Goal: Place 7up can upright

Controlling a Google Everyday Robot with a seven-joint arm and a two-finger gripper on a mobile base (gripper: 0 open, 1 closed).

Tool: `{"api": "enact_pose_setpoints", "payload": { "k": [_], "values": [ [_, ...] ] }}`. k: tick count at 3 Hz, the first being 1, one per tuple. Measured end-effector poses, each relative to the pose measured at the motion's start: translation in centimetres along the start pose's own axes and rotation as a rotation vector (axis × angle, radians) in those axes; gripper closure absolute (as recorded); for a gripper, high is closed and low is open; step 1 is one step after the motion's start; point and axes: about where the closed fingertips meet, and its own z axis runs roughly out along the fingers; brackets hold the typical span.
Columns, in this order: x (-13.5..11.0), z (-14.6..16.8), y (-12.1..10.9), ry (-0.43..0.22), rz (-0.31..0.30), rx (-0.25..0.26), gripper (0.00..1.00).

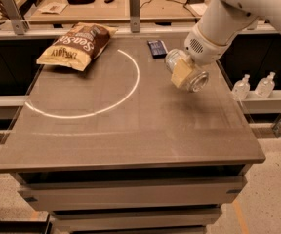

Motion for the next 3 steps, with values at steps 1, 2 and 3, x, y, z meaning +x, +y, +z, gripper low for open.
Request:
{"api": "enact_pose_setpoints", "payload": {
  "k": [1,2,3],
  "values": [
    [-0.9,-3.1,0.2,-0.1,-0.027,-0.039,1.0],
    [-1.4,-4.9,0.0,-0.252,-0.081,-0.144,1.0],
    [-1.6,-7.4,1.0,-0.409,-0.193,-0.25,1.0]
  ]
}}
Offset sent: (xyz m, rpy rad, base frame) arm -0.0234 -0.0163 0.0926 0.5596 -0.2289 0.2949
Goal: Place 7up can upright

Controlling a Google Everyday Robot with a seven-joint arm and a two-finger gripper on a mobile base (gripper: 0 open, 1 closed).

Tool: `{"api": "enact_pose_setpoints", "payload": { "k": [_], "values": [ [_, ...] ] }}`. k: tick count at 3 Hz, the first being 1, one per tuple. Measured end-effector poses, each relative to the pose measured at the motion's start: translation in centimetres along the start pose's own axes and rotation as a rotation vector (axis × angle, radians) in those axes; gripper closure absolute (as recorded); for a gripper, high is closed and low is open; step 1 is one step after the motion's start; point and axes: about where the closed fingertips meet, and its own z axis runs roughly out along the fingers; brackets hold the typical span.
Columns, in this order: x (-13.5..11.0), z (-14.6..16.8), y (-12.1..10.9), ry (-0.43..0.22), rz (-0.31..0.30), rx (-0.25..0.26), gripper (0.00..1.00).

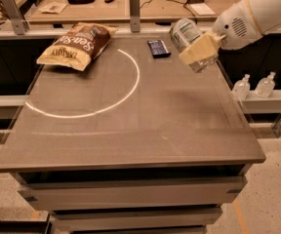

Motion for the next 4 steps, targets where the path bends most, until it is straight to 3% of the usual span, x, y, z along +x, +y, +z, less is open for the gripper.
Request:
{"api": "enact_pose_setpoints", "payload": {
  "k": [1,2,3,4],
  "values": [
    [-0.8,-1.0,1.2,-0.12,-0.118,-0.047,1.0],
    [-1.3,-0.6,2.0,-0.202,-0.189,-0.121,1.0],
    [-1.7,0.5,3.0,-0.307,-0.195,-0.289,1.0],
    [-1.8,1.7,3.9,-0.373,-0.224,-0.471,1.0]
  ]
}}
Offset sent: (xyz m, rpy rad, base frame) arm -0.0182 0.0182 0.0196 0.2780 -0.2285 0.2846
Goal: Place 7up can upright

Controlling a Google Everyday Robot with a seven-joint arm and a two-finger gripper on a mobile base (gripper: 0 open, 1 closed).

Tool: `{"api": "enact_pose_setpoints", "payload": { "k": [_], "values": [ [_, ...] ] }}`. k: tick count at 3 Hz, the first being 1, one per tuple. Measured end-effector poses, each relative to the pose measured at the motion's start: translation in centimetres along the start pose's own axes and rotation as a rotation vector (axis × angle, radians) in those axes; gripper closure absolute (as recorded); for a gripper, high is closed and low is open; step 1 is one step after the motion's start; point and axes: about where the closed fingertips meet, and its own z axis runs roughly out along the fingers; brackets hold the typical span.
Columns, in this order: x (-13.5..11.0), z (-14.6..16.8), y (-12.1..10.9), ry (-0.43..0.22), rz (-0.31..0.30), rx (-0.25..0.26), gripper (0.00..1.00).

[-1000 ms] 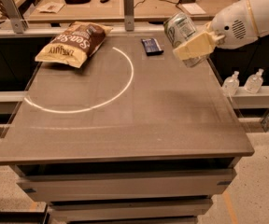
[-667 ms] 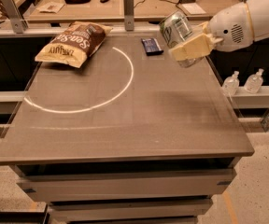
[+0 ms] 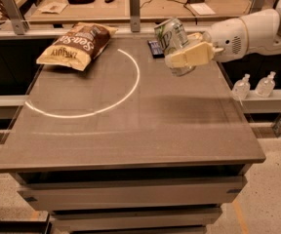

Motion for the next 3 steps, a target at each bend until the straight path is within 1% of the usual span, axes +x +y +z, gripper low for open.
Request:
{"api": "enact_pose_setpoints", "payload": {
  "k": [1,2,3],
  "values": [
    [1.59,0.84,-0.11,-0.016,0.002,-0.083,1.0],
    [1.6,0.85,-0.11,-0.017,0.002,-0.083,1.0],
    [2.56,1.21,0.01,-0.024,0.023,-0.085,1.0]
  ]
}}
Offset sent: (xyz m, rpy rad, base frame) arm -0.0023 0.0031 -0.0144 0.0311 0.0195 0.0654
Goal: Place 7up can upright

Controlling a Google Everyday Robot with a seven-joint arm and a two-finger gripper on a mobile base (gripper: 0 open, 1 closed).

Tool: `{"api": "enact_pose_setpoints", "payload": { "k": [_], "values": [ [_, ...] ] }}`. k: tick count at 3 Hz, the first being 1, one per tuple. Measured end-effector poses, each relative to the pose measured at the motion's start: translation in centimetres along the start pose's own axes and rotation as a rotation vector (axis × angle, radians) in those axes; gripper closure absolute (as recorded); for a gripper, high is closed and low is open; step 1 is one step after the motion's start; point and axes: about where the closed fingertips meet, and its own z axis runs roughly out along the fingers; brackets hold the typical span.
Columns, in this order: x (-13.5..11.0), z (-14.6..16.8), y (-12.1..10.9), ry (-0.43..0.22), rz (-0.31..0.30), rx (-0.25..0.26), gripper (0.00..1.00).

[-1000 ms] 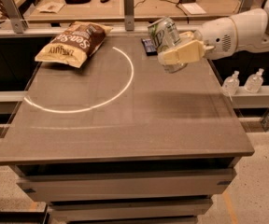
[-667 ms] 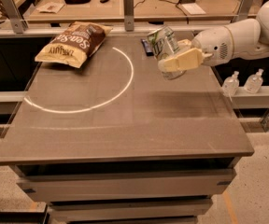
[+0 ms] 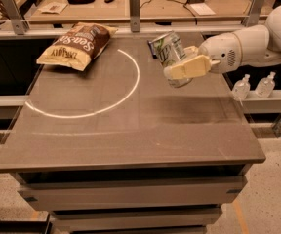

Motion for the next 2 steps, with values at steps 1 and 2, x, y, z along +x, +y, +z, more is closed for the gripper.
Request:
{"api": "enact_pose_setpoints", "payload": {
  "k": [1,2],
  "values": [
    [1.5,-0.1,0.6,0.028,0.001,0.045,1.0],
    [2.9,-0.2,1.5,-0.002,-0.041,0.107,1.0]
  ]
}}
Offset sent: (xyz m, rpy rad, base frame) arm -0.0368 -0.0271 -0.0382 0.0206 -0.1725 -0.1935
